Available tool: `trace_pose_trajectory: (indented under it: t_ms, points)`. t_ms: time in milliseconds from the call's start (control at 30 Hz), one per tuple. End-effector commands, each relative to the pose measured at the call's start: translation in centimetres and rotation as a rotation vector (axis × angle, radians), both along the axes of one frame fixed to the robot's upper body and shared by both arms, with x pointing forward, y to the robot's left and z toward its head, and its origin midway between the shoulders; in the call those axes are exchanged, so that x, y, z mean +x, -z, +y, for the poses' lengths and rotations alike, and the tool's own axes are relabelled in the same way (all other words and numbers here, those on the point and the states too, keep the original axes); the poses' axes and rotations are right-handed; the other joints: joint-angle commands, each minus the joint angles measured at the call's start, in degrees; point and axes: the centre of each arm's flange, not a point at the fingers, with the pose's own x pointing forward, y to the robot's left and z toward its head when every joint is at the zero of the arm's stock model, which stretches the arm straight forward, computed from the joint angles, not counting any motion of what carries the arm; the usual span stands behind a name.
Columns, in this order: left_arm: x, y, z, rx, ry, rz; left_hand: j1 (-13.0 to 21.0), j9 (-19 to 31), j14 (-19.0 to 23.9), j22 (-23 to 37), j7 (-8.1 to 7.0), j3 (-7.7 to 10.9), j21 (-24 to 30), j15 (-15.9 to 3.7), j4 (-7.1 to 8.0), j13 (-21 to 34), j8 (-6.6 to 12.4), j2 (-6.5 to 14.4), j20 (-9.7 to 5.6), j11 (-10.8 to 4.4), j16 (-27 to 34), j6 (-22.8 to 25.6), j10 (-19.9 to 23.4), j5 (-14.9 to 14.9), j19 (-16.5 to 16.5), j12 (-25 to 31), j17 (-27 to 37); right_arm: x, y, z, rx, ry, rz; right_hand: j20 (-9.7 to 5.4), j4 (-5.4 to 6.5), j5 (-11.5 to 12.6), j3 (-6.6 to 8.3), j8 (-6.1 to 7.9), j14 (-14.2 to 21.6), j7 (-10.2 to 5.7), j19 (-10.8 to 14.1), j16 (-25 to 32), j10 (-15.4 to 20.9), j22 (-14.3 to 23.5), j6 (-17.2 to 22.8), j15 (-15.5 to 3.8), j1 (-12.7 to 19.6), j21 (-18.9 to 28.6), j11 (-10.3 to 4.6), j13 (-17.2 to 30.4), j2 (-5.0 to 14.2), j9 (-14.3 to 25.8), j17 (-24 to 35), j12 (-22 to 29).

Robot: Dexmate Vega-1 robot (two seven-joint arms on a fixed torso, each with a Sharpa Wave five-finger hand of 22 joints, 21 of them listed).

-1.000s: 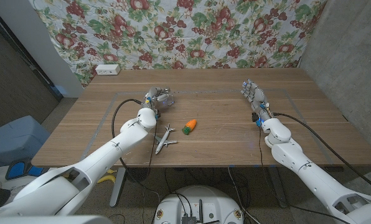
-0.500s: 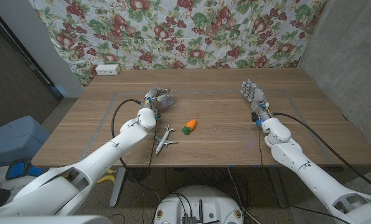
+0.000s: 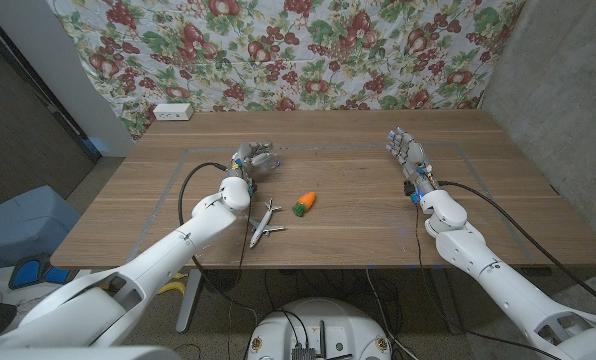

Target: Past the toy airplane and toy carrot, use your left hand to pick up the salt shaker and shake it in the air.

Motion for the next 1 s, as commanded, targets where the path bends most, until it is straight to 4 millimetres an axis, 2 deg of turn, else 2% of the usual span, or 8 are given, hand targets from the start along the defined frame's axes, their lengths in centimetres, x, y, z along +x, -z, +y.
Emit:
trace_pose_trajectory:
  t_ms: [33,133,267,400,567,767,800,1000]
  points:
    - [-0.2,-0.1,0.3,-0.028,0.007,-0.028,-3.62,0.11,-2.02,0.21,0.00,-0.98,-0.96,-7.07,0.09,0.19,-0.17,-2.29,0.27,0.40,-0.05,-3.84,-3.45,0.17,-1.27,-0.15,0.09,-0.1,0.0,0.1,0.001,0.001,-0.003,0.01,0.05,0.08,-0.04,0.17,0.49,-0.11,0.32,-0.33,0.26,0.24,0.10,0.12,0.31,-0.29,-0.44,-0.07,0.27,0.06,0.21,-0.20]
    - [-0.2,-0.1,0.3,-0.033,0.007,-0.029,-4.96,0.12,-3.70,0.23,-0.61,-1.47,-1.52,-6.59,-0.01,0.22,-0.23,-3.08,0.72,0.99,-0.02,-6.62,-6.42,0.14,-2.09,-0.35,0.16,-0.1,0.0,0.1,0.002,0.001,-0.003,0.04,0.05,0.08,-0.05,0.19,0.48,-0.13,0.34,-0.34,0.30,0.24,0.15,0.22,0.30,-0.29,-0.41,-0.07,0.25,0.06,0.21,-0.19]
    - [-0.1,-0.3,0.3,-0.034,0.013,-0.031,-6.44,0.12,-6.02,0.25,-0.49,-2.26,-2.17,-5.62,-0.12,0.26,-0.19,-4.07,1.25,1.71,-0.03,-10.00,-9.50,0.04,-2.96,-0.31,0.27,0.0,-0.1,0.1,-0.002,0.003,-0.004,0.09,0.05,0.07,-0.06,0.20,0.49,-0.13,0.33,-0.34,0.27,0.24,0.18,0.27,0.28,-0.30,-0.32,-0.07,0.23,0.06,0.21,-0.20]
    - [-0.1,-0.3,0.3,-0.027,0.020,-0.030,-7.24,0.12,-6.94,0.25,-0.67,-2.89,-2.68,-5.42,-0.24,0.28,-0.03,-4.85,1.53,1.80,0.14,-11.44,-11.00,-0.03,-3.72,-0.23,0.32,0.0,-0.1,0.1,0.004,0.005,-0.004,0.08,0.06,0.07,-0.08,0.17,0.54,-0.16,0.34,-0.32,0.15,0.24,0.10,0.31,0.25,-0.32,-0.25,-0.07,0.22,0.06,0.22,-0.24]
    - [-0.1,-0.4,0.3,-0.025,0.030,-0.031,-8.03,0.11,-9.32,0.26,-1.00,-3.51,-3.42,-4.61,-0.44,0.30,0.03,-5.36,1.90,2.78,0.15,-14.38,-14.65,-0.06,-4.61,-0.38,0.41,0.0,-0.2,0.2,0.005,0.005,-0.004,0.19,0.07,0.06,-0.10,0.20,0.52,-0.07,0.40,-0.33,0.22,0.24,0.16,0.31,0.21,-0.31,-0.21,-0.07,0.20,0.06,0.23,-0.22]
    - [-0.5,-0.6,0.4,-0.031,0.049,-0.051,-10.21,0.08,-14.54,0.29,-1.32,-4.42,-5.73,-2.92,-0.25,0.31,-0.06,-5.33,3.25,5.12,0.32,-22.71,-24.12,-0.10,-7.90,-0.55,0.56,0.0,-0.2,0.2,0.001,0.005,-0.005,0.27,0.09,0.05,-0.14,0.22,0.56,-0.03,0.49,-0.32,0.24,0.24,0.21,0.36,0.15,-0.30,0.06,-0.07,0.17,0.06,0.23,-0.21]
    - [-0.6,-0.6,0.4,-0.035,0.053,-0.058,-10.63,0.05,-15.76,0.30,-1.82,-4.59,-6.07,-2.70,-0.28,0.31,0.05,-5.41,3.39,5.23,0.26,-24.21,-26.07,-0.11,-8.19,-0.53,0.55,0.0,-0.2,0.3,-0.001,0.004,-0.005,0.20,0.09,0.05,-0.14,0.20,0.50,-0.05,0.43,-0.34,0.25,0.24,0.18,0.26,0.14,-0.33,-0.01,-0.07,0.17,0.06,0.23,-0.20]
    - [-1.2,-1.0,0.5,-0.055,0.099,-0.099,-13.08,-0.10,-22.91,0.34,-2.47,-5.23,-8.30,-1.72,0.01,0.28,0.00,-5.09,4.20,6.75,0.02,-31.94,-34.94,-0.12,-11.01,-0.47,0.52,0.1,-0.2,0.3,0.001,0.003,-0.003,0.14,0.10,0.04,-0.16,0.20,0.51,-0.06,0.39,-0.35,0.23,0.25,0.16,0.33,0.11,-0.36,-0.22,-0.07,0.17,0.06,0.23,-0.21]
